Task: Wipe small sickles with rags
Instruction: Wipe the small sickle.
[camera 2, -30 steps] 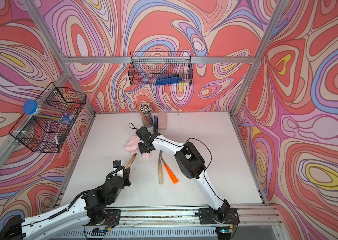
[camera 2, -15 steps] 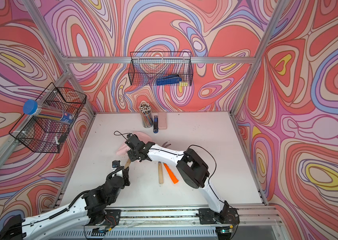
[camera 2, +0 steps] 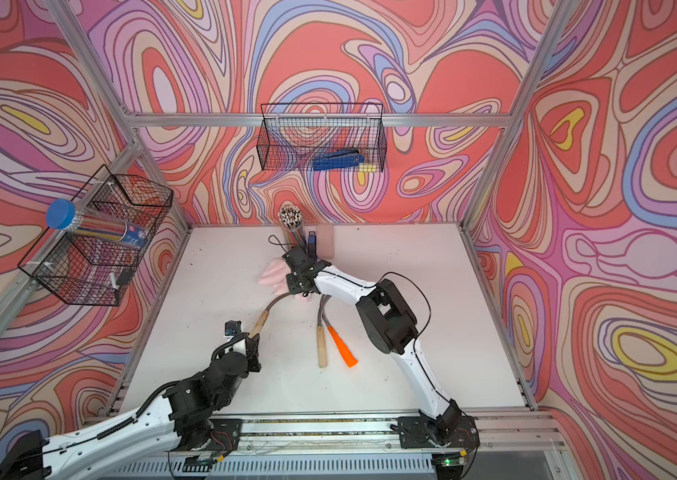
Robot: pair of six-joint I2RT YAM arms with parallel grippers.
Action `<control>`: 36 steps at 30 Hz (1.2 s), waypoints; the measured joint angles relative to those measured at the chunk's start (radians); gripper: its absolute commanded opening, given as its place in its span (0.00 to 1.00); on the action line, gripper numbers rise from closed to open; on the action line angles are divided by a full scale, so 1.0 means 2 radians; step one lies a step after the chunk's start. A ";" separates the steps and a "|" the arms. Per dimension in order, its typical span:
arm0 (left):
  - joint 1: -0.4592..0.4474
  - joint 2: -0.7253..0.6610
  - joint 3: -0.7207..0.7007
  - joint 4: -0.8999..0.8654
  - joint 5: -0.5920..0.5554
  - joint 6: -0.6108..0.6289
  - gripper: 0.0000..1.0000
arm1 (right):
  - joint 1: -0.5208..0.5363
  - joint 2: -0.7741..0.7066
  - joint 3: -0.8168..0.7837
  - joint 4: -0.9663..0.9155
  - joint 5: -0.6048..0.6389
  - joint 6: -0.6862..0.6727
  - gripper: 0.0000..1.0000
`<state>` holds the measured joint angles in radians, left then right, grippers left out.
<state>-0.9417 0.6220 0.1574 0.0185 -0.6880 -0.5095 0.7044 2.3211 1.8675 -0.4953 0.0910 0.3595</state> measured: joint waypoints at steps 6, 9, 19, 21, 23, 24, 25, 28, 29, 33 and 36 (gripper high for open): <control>0.000 0.001 0.000 0.000 0.000 0.000 0.00 | -0.026 -0.006 -0.010 -0.004 0.011 -0.001 0.00; 0.000 0.001 0.000 0.000 0.000 0.000 0.00 | -0.021 -0.007 -0.010 -0.007 0.011 -0.003 0.00; 0.000 -0.008 0.000 0.000 0.003 0.000 0.00 | 0.008 0.061 0.121 -0.078 0.039 -0.025 0.00; 0.000 -0.009 0.000 0.000 0.009 0.002 0.00 | 0.020 0.080 0.144 -0.089 0.038 -0.031 0.00; 0.000 -0.009 0.000 0.000 0.017 0.004 0.00 | 0.036 0.092 0.157 -0.101 0.035 -0.036 0.00; 0.000 -0.009 0.000 0.000 0.019 0.005 0.00 | 0.043 0.094 0.159 -0.106 0.032 -0.039 0.00; 0.000 -0.009 0.000 0.000 0.021 0.006 0.00 | 0.051 0.095 0.162 -0.110 0.028 -0.041 0.00; 0.000 -0.009 0.000 0.000 0.022 0.006 0.00 | 0.070 0.094 0.165 -0.111 0.009 -0.045 0.00; 0.000 -0.008 0.000 0.000 0.022 0.006 0.00 | 0.075 0.094 0.165 -0.109 0.002 -0.046 0.00; 0.000 -0.006 0.000 0.000 0.022 0.005 0.00 | 0.084 0.085 0.154 -0.096 -0.034 -0.041 0.00; 0.000 -0.006 0.000 0.000 0.023 0.005 0.00 | 0.084 0.061 0.117 -0.071 -0.068 -0.025 0.00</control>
<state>-0.9417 0.6090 0.1574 0.0181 -0.6430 -0.4988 0.8726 2.4428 2.1025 -0.6369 -0.0456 0.3088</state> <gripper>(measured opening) 0.257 0.106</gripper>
